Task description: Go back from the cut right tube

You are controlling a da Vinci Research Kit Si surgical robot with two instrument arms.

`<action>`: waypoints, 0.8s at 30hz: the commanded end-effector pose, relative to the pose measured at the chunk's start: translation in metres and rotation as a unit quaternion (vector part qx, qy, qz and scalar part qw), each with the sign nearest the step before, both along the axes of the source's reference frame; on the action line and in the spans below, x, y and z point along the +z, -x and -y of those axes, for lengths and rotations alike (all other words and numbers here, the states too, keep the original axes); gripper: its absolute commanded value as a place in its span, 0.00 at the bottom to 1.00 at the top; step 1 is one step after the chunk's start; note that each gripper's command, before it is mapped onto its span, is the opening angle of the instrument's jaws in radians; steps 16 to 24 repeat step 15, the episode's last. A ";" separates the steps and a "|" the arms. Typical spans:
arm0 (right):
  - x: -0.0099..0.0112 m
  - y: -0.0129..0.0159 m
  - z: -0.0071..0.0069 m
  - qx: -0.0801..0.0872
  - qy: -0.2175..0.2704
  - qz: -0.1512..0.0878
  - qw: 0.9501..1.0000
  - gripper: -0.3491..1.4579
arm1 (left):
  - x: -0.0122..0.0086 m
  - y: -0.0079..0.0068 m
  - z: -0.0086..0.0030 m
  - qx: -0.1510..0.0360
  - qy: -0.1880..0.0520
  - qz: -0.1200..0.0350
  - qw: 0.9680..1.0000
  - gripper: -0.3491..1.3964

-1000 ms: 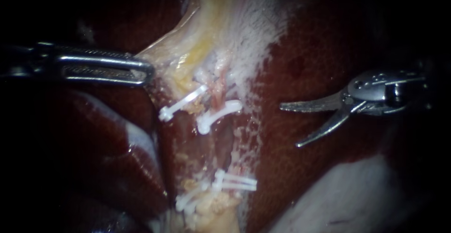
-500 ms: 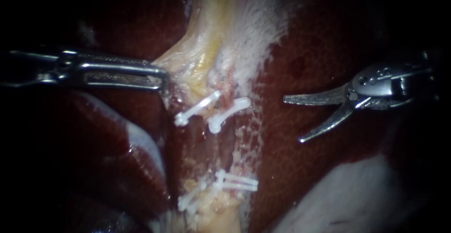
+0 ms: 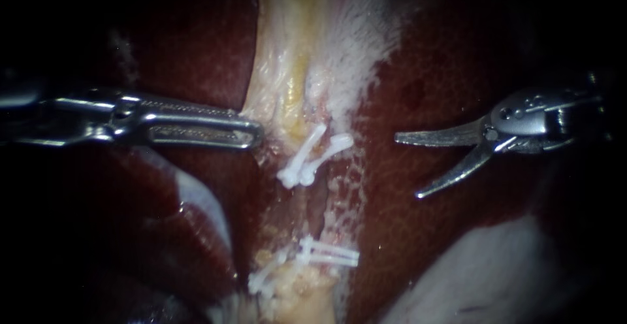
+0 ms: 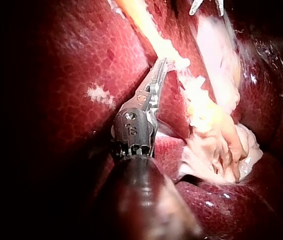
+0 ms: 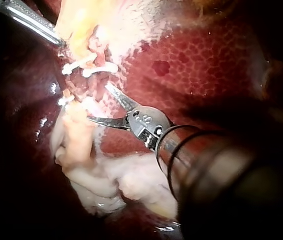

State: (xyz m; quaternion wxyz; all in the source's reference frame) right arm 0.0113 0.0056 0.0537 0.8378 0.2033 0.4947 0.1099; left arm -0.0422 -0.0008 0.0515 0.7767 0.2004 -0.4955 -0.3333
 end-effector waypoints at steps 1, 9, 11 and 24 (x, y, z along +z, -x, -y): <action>0.0000 0.0000 0.0000 0.000 0.000 0.000 1.000 0.99 | 0.0000 0.0000 0.0000 0.000 0.000 0.000 1.000 0.00; -0.0001 0.0000 0.0001 0.000 0.000 0.000 1.000 0.99 | 0.0000 0.0000 0.0000 0.000 0.000 0.000 1.000 0.00; -0.0001 0.0000 0.0001 0.000 0.000 0.000 1.000 0.99 | 0.0000 0.0000 0.0000 0.000 0.001 0.000 1.000 0.00; -0.0002 0.0000 0.0002 0.000 0.000 0.000 1.000 0.99 | 0.0001 0.0001 0.0000 0.000 0.001 0.000 1.000 0.00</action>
